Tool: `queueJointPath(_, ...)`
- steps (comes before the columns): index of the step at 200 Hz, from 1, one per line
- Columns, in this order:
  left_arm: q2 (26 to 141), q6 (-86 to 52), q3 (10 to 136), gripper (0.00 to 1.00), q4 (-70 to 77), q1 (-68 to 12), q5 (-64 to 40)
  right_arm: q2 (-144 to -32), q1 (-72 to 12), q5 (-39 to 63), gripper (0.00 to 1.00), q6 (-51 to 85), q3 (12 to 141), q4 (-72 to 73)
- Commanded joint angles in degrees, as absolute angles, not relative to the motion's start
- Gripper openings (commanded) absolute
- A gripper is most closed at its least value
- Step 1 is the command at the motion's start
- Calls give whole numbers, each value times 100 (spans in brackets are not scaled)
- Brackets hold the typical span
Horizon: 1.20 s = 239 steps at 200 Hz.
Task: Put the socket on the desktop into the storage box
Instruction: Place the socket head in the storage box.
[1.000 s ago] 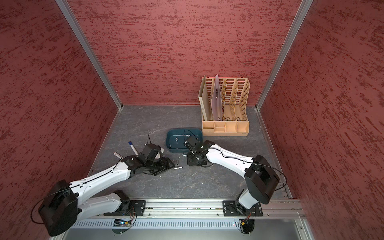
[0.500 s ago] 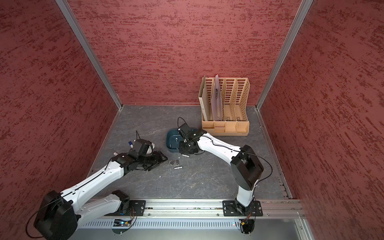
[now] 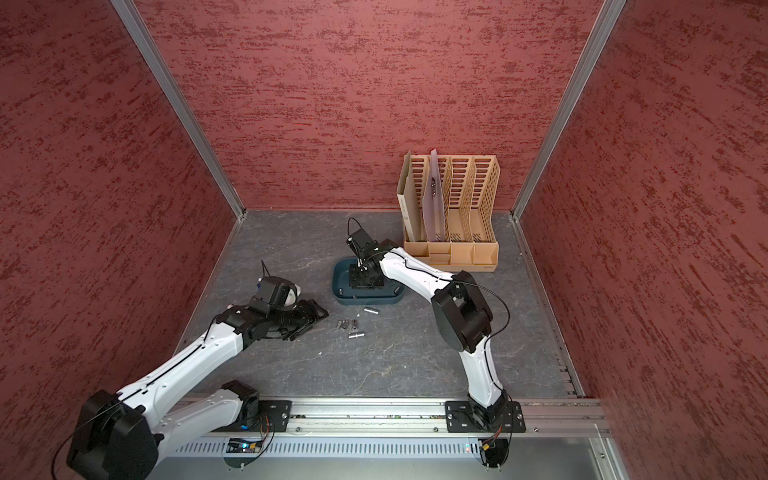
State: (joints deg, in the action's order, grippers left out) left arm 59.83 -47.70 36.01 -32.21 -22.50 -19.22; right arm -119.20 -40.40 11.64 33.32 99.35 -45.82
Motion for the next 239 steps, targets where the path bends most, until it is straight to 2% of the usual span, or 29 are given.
queueJointPath(1,5884,-4666,3674,69,-3294,-2161,-1925,-12172,-3956,1300,18,3216,10308,-4725)
queueJointPath(92,5907,-4676,3609,69,-3299,-2057,-1945,-12914,-3773,1371,20,3229,10842,-4809)
queueJointPath(239,5864,-4711,3500,69,-3295,-2021,-1951,-13154,-3735,1397,24,3287,10952,-4832)
